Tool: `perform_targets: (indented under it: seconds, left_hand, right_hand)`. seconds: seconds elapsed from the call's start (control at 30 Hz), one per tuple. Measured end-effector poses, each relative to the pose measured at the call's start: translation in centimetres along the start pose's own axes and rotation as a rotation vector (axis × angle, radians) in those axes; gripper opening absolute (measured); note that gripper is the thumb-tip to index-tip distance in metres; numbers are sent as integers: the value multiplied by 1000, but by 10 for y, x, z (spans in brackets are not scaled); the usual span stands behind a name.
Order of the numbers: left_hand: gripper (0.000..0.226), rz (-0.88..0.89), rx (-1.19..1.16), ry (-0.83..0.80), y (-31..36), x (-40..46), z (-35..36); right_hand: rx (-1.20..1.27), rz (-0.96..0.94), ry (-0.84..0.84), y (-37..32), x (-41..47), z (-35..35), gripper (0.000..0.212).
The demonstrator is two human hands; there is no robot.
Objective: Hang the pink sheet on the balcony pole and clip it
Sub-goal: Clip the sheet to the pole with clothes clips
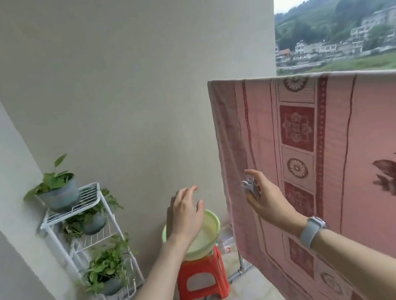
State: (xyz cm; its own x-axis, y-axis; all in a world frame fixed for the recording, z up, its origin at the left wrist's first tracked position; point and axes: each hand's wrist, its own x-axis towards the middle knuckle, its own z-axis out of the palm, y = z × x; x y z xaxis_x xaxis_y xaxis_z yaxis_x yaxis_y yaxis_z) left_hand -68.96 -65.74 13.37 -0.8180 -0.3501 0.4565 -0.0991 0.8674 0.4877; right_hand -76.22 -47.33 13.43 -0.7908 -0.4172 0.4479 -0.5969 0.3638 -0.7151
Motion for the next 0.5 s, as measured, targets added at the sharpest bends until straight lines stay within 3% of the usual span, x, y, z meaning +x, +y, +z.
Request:
perform_targets:
  seconds: [0.23,0.4,0.5]
  left_hand:
    - [37,90,-102,-107,-74,150,105]
    - [33,106,-160,-165,-121,272,160]
    - [29,139,-278,-174,-127,345,181]
  right_hand:
    - [-47,33,53,86,154,65,51]
    - [-86,18,154,143,267,103,22]
    - [-112,58,188,159,324,117,31]
